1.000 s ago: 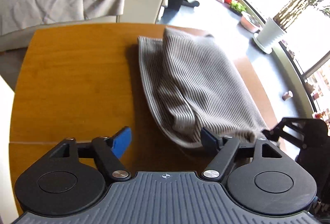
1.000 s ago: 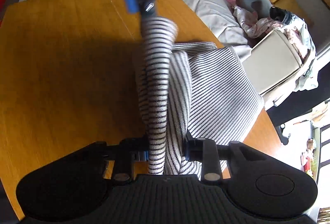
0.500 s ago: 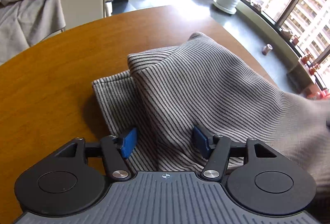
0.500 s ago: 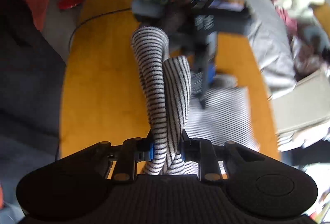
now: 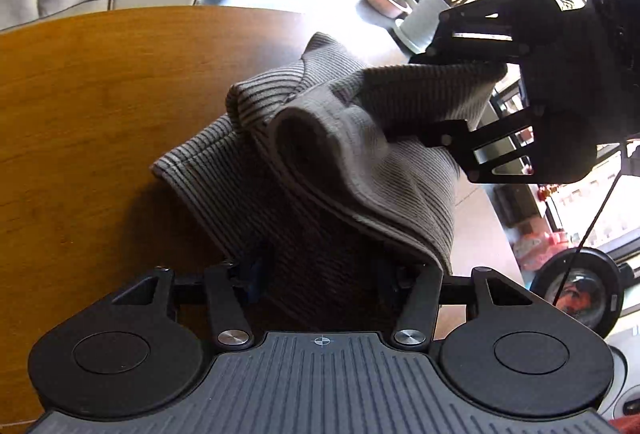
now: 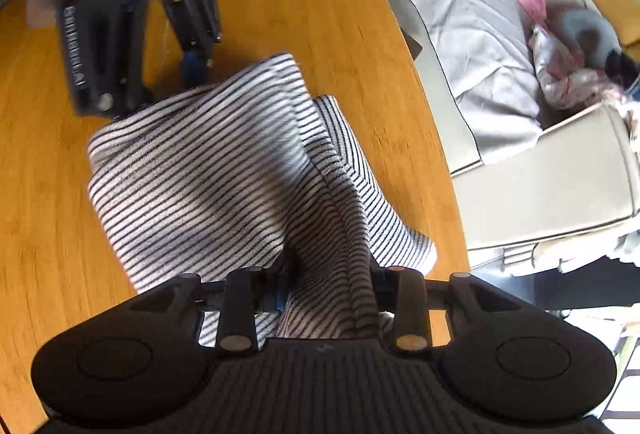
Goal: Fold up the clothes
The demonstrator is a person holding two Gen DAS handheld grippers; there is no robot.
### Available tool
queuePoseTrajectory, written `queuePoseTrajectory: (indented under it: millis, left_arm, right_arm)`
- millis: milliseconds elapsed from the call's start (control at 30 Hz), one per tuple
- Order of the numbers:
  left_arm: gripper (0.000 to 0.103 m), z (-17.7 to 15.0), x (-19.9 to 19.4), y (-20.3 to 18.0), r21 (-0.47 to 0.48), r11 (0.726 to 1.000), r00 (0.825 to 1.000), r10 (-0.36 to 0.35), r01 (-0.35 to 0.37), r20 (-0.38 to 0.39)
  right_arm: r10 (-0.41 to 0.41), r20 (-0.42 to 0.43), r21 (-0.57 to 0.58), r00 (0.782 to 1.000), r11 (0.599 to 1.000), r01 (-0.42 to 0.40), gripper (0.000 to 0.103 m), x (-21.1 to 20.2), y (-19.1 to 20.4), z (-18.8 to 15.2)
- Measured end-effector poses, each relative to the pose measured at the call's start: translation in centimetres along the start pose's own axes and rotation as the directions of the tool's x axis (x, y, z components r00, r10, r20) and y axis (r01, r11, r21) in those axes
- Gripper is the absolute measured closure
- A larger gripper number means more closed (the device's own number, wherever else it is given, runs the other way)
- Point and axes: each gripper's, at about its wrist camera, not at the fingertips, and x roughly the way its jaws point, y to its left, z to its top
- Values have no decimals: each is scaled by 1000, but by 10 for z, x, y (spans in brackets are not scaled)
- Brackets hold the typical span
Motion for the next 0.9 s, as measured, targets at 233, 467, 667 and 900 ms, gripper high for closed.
queuePoseTrajectory:
  millis: [233, 467, 667, 900]
  left_arm:
    - [43, 4, -1, 7, -15, 1000, 1000, -17, 17, -12]
    - [33, 36, -60, 16, -75, 996, 986, 64, -53, 157]
    - [67, 75, -17, 17, 26, 994, 985, 100, -105, 143]
    - [69, 63, 24, 11, 169, 983, 996, 58, -69, 67]
  right_arm:
    - [-26, 7, 38, 1000, 999, 26, 68, -10, 14, -15]
    - [-170, 53, 30, 984, 985, 169, 73, -17, 51, -20]
    - [-105, 94, 148, 990, 985, 91, 81, -63, 72, -21]
    - [47, 126, 103, 991, 993, -60, 84, -131, 55, -15]
